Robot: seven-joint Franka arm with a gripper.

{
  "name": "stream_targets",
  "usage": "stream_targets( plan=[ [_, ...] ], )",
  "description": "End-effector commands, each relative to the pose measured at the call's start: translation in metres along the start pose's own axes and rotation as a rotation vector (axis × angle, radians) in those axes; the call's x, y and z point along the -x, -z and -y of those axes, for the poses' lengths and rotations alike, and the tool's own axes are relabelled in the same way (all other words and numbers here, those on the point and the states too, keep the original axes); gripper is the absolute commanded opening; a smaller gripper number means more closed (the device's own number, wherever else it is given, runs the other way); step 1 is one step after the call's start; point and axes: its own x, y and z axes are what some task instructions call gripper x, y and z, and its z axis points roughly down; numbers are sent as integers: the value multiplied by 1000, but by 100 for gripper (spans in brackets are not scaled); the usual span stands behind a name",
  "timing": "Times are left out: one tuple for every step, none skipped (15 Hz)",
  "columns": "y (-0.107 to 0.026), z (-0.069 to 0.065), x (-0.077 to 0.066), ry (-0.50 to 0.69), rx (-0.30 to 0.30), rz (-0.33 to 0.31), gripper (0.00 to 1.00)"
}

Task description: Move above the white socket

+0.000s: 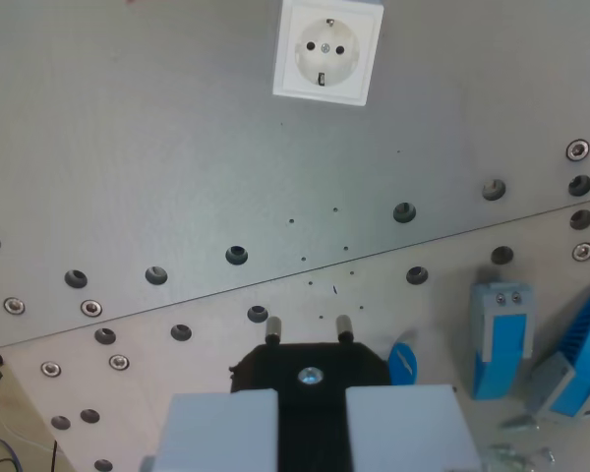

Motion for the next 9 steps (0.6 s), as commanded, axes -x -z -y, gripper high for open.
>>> stream_targets(
  plan=[
    [-11, -2, -1, -33, -9, -49, 0],
    [-14, -3, -2, -37, -9, -54, 0],
    [-17, -3, -2, -41, -10, -58, 0],
    [-21, -3, -2, -45, -10, -61, 0],
    [-25, -4, -3, -49, -11, -65, 0],
    [-29, -4, -3, -53, -11, -67, 0],
    [-33, -5, -4, -58, -11, -69, 0],
    [-37, -5, -4, -62, -12, -74, 0],
    [-42, -6, -4, -67, -12, -76, 0]
  ],
)
